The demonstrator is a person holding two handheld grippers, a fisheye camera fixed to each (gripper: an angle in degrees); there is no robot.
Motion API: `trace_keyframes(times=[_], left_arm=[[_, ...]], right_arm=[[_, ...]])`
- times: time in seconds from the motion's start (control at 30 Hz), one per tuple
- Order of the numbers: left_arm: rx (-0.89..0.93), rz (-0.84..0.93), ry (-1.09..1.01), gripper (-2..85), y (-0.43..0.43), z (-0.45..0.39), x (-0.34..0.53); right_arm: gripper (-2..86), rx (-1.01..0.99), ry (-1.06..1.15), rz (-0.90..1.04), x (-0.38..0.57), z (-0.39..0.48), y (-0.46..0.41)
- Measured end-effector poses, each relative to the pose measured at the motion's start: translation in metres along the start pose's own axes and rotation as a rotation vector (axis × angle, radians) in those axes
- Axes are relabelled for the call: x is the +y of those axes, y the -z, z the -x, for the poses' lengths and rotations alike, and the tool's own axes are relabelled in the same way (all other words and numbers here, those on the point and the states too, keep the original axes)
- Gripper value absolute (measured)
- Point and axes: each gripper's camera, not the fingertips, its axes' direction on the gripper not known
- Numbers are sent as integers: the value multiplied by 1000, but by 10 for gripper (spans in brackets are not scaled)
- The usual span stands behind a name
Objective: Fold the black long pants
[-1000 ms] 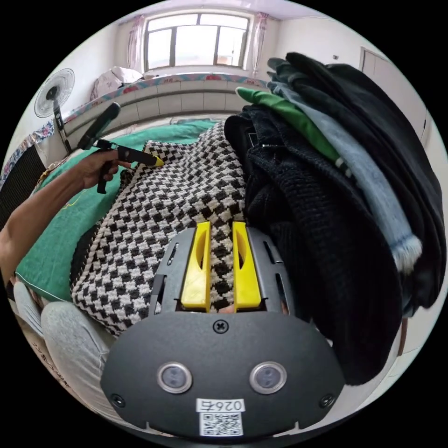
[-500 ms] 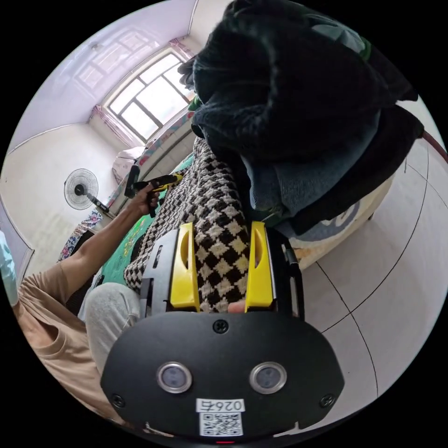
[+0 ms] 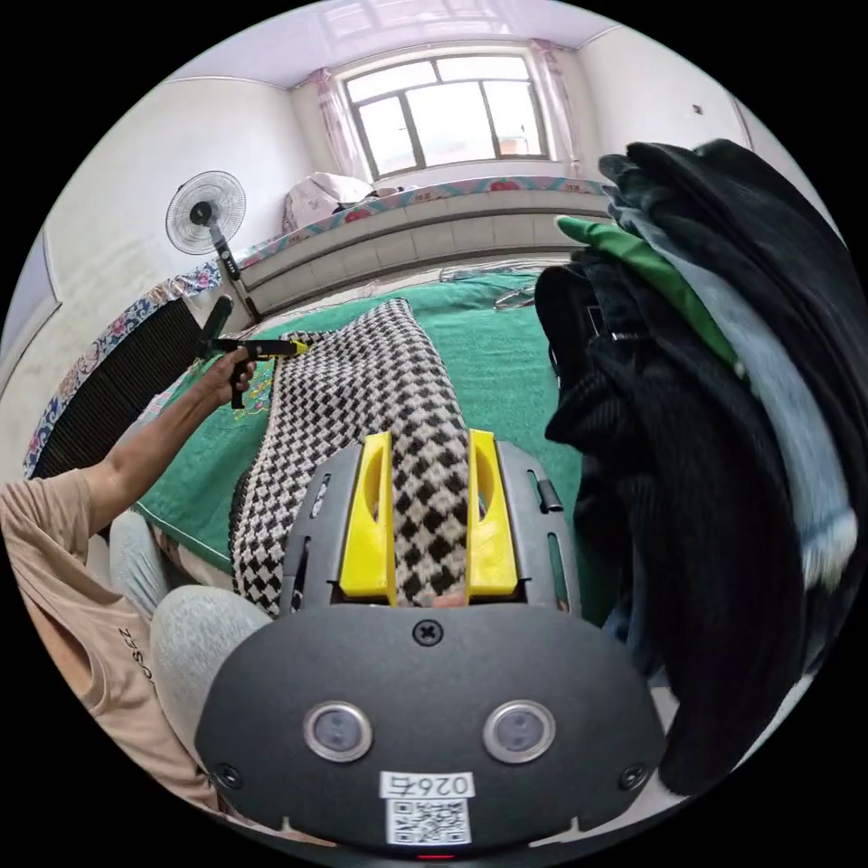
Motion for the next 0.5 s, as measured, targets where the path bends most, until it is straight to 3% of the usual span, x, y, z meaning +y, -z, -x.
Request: trace_keyframes(times=[0.13, 0.2, 0.27, 0.37, 0.5], left_arm=[[108, -41, 12, 224, -24, -10, 12], [43, -49, -14, 223, -28, -25, 15], [10, 4, -54, 151, -35, -43, 11], [180, 38, 7, 76, -46, -45, 9], [131, -110, -47, 67, -15, -75, 27]], right_arm=[[156, -165, 8, 161, -71, -37, -40], [162, -239, -1, 314, -93, -51, -78], [120, -409, -31, 487, -99, -57, -128], [72, -395, -13, 425, -99, -44, -121], [47, -167, 85, 341, -100, 5, -89]])
